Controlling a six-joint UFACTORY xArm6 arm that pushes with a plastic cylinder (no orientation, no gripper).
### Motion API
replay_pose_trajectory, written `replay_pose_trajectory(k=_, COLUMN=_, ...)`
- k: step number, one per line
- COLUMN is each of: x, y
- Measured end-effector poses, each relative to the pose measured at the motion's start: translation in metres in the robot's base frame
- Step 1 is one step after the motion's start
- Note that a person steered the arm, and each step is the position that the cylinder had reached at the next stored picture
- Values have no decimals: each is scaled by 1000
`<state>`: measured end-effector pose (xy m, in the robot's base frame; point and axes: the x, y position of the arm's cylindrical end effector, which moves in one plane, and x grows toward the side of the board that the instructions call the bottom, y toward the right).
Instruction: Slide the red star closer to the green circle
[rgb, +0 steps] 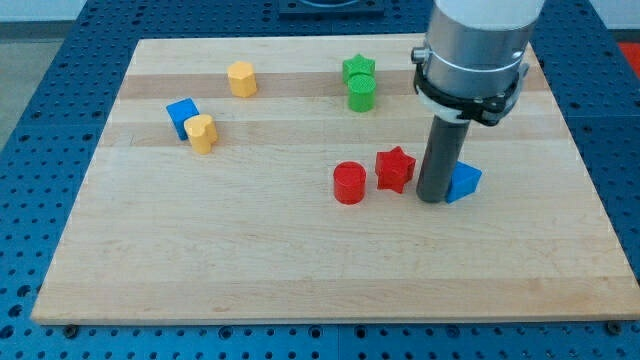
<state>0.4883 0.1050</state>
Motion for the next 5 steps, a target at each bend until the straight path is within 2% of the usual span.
replay_pose_trajectory(k=5, x=-30, y=-43)
